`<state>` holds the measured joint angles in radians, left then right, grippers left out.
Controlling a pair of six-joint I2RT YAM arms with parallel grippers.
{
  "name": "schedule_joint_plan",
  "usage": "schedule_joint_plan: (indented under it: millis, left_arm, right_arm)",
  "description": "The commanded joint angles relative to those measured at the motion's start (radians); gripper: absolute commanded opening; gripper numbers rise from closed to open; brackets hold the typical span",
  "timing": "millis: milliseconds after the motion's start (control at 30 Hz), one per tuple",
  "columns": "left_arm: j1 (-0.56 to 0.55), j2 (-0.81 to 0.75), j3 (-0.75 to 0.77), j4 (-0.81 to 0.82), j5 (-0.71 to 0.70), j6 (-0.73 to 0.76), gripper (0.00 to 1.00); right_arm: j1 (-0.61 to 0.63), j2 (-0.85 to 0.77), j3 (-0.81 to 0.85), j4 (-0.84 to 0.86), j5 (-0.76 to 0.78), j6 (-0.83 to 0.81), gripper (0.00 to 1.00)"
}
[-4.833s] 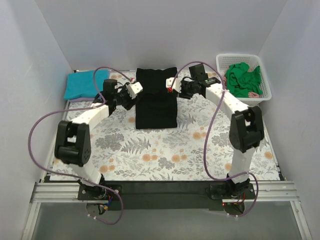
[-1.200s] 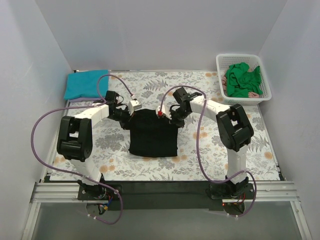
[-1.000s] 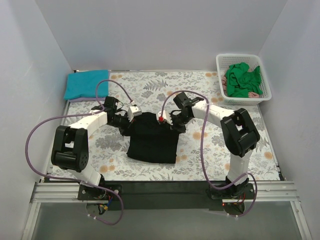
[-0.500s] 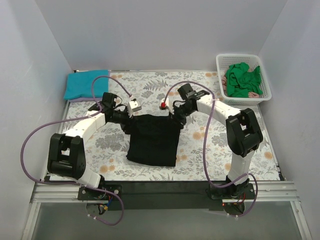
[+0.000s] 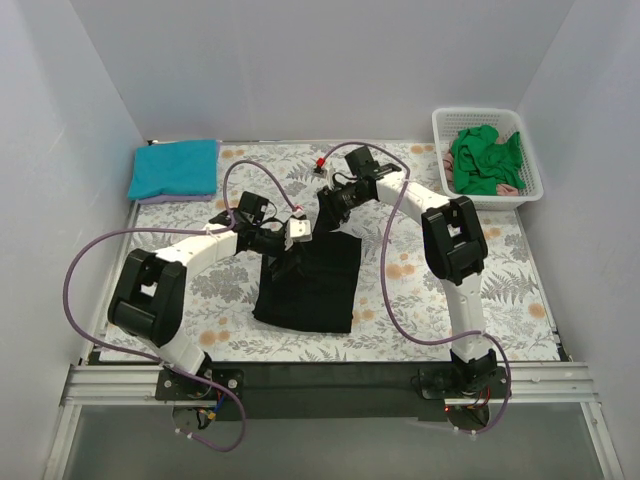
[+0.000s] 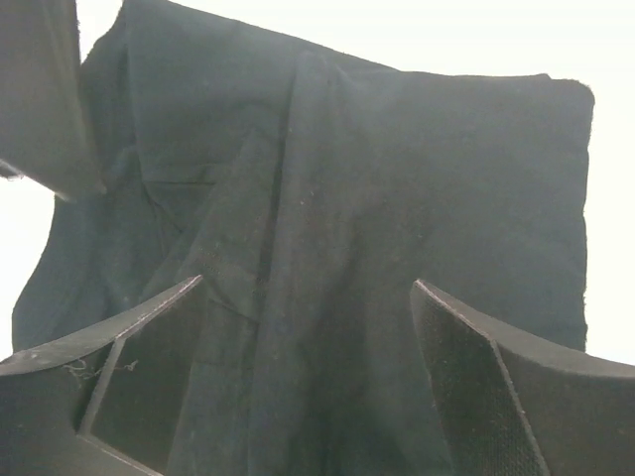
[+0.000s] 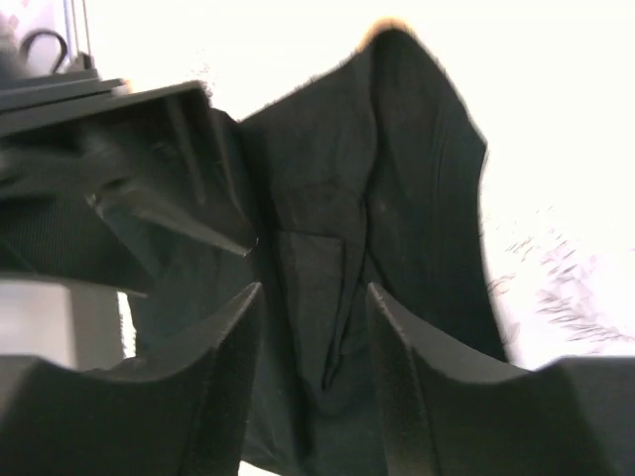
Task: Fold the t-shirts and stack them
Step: Fold the tshirt
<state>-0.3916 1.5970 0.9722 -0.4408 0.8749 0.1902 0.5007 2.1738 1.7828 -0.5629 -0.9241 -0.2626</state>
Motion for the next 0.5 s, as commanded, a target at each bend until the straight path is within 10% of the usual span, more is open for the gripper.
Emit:
schedule_joint_plan:
  millis: [0, 467]
  left_arm:
    - [-0.023, 0.015, 0.010, 0.045, -0.017, 0.058, 0.80]
    - [-0.072, 0.121, 0.036, 0.045, -0.059, 0.089, 0.57]
  right_arm:
    - [0.004, 0.006, -0.020, 0.128, -0.055, 0.215, 0.49]
    - [0.015, 0.098, -0.157, 0.224, 0.007, 0.279, 0.40]
